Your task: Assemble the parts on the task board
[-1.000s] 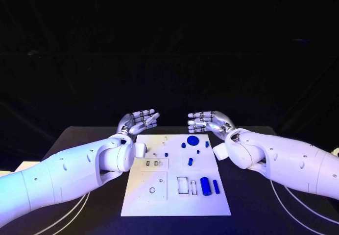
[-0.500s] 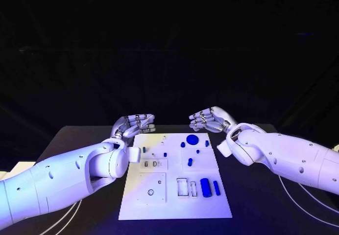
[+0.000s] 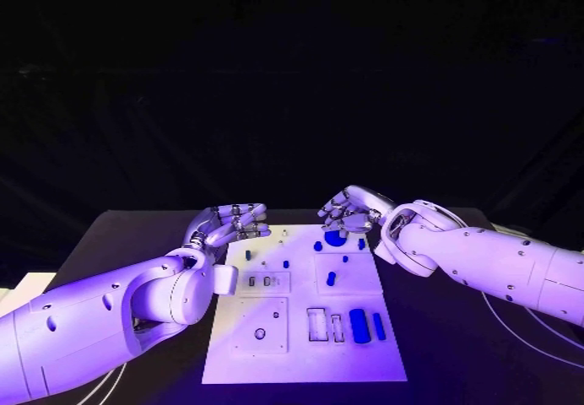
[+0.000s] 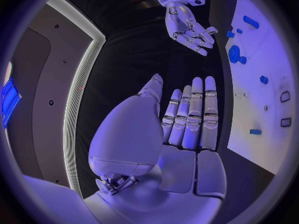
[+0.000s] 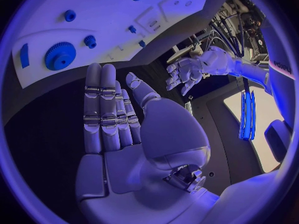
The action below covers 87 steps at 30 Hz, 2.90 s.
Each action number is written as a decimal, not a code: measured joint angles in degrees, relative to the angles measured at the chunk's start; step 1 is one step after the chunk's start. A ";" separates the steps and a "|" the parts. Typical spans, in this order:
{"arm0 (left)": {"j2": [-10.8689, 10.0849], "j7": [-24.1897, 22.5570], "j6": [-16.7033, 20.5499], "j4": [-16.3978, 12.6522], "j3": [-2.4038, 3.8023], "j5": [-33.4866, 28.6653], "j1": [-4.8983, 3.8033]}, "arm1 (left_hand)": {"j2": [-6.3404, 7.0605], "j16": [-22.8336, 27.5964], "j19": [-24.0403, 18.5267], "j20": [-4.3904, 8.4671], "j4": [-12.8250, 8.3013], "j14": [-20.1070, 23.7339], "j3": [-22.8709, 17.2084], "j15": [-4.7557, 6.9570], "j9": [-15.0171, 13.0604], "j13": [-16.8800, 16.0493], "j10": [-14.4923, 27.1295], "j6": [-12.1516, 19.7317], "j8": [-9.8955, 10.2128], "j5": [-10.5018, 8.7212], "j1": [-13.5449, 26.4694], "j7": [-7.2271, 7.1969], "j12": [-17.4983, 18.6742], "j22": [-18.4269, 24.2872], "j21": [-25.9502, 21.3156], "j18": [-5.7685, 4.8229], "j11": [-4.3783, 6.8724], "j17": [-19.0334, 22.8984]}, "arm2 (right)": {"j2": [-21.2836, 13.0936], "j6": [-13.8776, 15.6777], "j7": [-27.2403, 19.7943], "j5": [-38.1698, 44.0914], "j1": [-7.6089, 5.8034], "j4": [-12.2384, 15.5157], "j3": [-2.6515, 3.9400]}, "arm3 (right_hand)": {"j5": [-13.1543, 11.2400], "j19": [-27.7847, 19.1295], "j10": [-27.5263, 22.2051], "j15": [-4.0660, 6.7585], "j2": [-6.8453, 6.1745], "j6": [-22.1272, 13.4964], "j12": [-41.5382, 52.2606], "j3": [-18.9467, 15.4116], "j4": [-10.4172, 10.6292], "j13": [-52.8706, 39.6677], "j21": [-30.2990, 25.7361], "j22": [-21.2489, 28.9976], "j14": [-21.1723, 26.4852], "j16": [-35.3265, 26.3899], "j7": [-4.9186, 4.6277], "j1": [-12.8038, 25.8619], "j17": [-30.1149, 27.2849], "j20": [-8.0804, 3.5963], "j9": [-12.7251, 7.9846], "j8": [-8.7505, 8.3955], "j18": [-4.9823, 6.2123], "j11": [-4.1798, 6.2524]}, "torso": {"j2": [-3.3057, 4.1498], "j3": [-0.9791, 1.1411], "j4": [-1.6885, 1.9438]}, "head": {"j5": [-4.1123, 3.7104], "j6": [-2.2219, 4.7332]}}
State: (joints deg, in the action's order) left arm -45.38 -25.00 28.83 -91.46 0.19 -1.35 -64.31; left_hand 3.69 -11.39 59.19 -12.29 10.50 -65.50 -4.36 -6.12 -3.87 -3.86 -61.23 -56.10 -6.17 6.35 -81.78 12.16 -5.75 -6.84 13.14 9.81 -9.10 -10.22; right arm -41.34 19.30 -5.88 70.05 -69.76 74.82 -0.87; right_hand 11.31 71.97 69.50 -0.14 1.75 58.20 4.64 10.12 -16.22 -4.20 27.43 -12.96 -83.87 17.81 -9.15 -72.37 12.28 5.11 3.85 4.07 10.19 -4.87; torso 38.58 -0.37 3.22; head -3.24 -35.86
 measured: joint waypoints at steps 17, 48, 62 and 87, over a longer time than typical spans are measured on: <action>-2.34 1.11 -0.94 -5.50 0.51 -0.12 -0.25 | 0.21 0.00 0.50 0.10 -0.19 -0.18 0.19 0.18 0.01 0.01 0.00 0.00 0.22 0.00 0.25 0.00 0.24 -0.07 0.20 0.00 0.00 -0.30 | 0.99 -5.74 7.47 19.58 -0.50 -0.36 0.35 | 0.00 -0.58 -1.99 0.17 -1.16 1.48 -0.66 4.10 0.78 0.23 27.66 -24.64 -0.16 32.73 0.26 1.94 26.16 -0.48 -0.01 -0.23 -0.91 -0.32 | 3.37 -0.03 1.54 | -1.47 0.98; -2.42 2.14 -1.43 -5.85 0.56 -0.27 -0.36 | 0.01 0.00 0.91 0.10 -0.48 -0.17 0.48 0.18 0.02 0.02 0.01 0.01 0.44 0.01 0.45 0.00 0.69 -0.16 0.38 -0.01 -0.01 -0.62 | 2.24 -9.14 10.80 23.36 -1.09 -0.44 0.55 | -0.22 0.96 -2.31 0.16 -1.39 3.38 -0.66 7.69 1.84 0.35 40.26 -39.29 -0.16 46.18 0.73 2.16 39.99 0.51 0.08 -0.22 -2.69 -0.26 | 4.93 -0.23 2.38 | -1.64 1.07; -2.44 2.49 -1.92 -5.77 0.57 -0.42 -0.44 | 0.00 0.00 0.91 0.10 -0.47 -0.17 0.47 0.17 0.02 0.03 0.01 0.01 0.44 0.01 0.45 0.00 0.68 -0.15 0.38 -0.01 -0.01 -0.72 | 2.61 -10.97 11.57 24.06 -1.25 -0.81 0.66 | -2.12 3.05 -1.38 0.16 -0.89 4.81 -0.67 10.48 2.22 0.39 45.21 -46.15 -0.16 51.22 0.98 1.66 45.17 0.44 0.24 -0.22 -3.57 0.35 | 5.19 -0.40 2.89 | -2.32 0.43; -2.34 3.00 -2.55 -5.66 0.57 -0.51 -0.46 | 0.00 0.00 0.91 0.09 -0.63 -0.37 0.32 -0.03 0.03 0.03 0.01 0.01 0.67 0.01 0.45 0.00 0.88 -0.20 0.38 -0.01 -0.01 -0.92 | 2.43 -6.37 13.29 25.97 -1.10 0.65 0.55 | -6.03 6.01 0.41 0.58 0.20 7.52 -0.30 16.15 1.91 -0.01 50.52 -54.15 -0.16 52.25 1.19 -0.06 45.36 -0.08 0.81 0.50 -4.53 -0.21 | 5.38 -0.73 3.60 | -2.65 0.46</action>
State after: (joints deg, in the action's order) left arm -47.72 -22.00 26.27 -97.11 0.76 -1.87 -64.76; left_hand 3.70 -11.39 60.10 -12.19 9.87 -65.87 -4.04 -6.15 -3.85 -3.83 -61.22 -56.09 -5.51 6.35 -81.34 12.16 -4.87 -7.04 13.53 9.80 -9.11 -11.14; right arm -38.90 12.93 7.41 96.02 -70.87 75.47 -0.33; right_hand 5.28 77.98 69.90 0.44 1.95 65.72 4.35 26.28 -14.32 -4.21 77.94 -67.11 -84.02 70.06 -7.97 -72.43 57.63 5.03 4.67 4.57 5.66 -5.08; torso 43.96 -1.10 6.83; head -5.89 -35.41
